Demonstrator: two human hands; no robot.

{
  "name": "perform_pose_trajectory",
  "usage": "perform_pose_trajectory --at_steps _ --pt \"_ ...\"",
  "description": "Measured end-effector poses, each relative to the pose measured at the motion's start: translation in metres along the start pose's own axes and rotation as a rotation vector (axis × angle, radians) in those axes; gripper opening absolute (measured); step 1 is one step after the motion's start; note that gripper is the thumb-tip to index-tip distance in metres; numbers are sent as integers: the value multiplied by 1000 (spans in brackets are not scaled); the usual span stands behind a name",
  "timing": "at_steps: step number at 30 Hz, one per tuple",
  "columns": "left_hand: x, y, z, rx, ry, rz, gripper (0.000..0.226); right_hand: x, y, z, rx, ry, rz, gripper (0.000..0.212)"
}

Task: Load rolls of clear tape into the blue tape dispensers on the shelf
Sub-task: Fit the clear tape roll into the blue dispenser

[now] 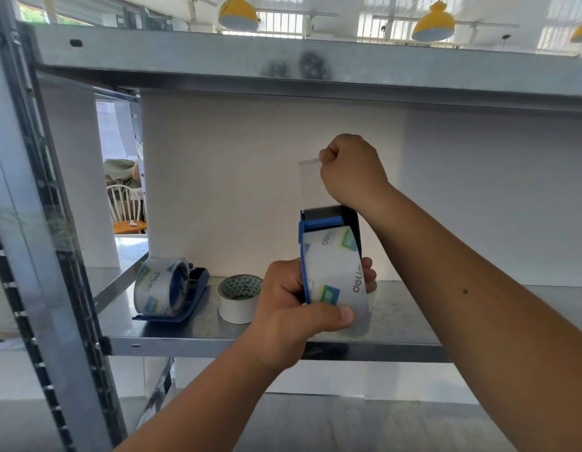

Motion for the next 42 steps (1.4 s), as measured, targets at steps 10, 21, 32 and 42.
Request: perform_pose_trajectory --at_steps 10,21,32,42 --pt "6 9 6 -10 14 -52 43 -8 16 39 -321 -181 258 18" --pt "28 40 17 -111 9 -12 35 -38 54 -6 -487 -370 613 16" --pt "40 44 38 -113 177 49 37 -78 70 -87 -725 -636 1121 41" --pt "54 27 45 56 323 157 26 -87 81 -139 -865 -644 1544 51"
Point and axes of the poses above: each hand's wrist, its own z-axis towards the middle knuckle, its own x-axis out of the back of the hand, y = z × x, the point moved 3 cm from there along z, towards the middle knuckle, and after that the axes turned 8 degrees about -x, right-handed, at the moved point
